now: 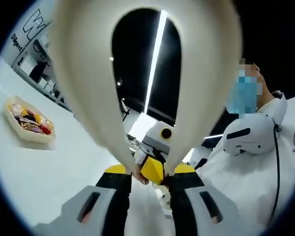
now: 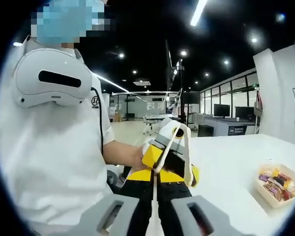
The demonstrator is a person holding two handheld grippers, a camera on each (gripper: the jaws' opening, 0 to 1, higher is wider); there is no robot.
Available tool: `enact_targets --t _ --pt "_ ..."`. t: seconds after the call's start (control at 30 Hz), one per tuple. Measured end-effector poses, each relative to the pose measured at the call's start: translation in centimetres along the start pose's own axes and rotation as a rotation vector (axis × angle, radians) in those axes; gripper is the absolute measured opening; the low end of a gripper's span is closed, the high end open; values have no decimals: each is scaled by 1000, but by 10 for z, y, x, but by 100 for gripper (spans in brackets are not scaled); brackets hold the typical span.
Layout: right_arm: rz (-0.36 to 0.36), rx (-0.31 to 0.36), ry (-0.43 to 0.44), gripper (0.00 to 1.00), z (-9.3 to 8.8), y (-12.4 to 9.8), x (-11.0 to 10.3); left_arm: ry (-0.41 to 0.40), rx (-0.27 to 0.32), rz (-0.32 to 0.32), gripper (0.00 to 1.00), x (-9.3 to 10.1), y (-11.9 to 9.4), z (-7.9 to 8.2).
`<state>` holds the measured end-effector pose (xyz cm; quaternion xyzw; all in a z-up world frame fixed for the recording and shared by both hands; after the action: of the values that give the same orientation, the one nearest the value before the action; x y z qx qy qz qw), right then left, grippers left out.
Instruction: Place the target food into the container with the food tongs after gripping and lifting it, then release it inside without dropping or visibly crushing the food.
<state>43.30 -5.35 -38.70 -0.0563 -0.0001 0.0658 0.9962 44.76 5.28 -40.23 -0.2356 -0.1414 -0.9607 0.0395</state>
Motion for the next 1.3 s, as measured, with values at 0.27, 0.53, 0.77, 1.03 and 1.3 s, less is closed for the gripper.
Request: enact_targets --t 0.27,0.53,0.77,1.03,1.3 --pt "-12 46 15 0 -2 -4 0 54 -45 18 31 -2 -2 3" --pt "-28 38 13 0 -6 -9 0 58 -53 36 30 -5 -8 6" --pt "-40 40 25 0 -11 -13 1 73 -80 48 28 -6 -12 6" --pt "-59 34 39 0 -14 -20 2 105 -132 69 26 -6 -13 3" --pt "-50 6 82 0 -16 -23 1 122 -153 54 25 -6 -10 1"
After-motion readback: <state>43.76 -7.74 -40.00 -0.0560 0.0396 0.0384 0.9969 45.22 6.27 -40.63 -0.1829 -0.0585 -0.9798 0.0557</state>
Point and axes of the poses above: the point that each gripper's makers call its tool centre point, and the gripper's own axes: y roughly forward along the fingers, x roughly to its right, z roughly out of its top, the point moved 7 cm from there along -y, roughly backward along the fingers
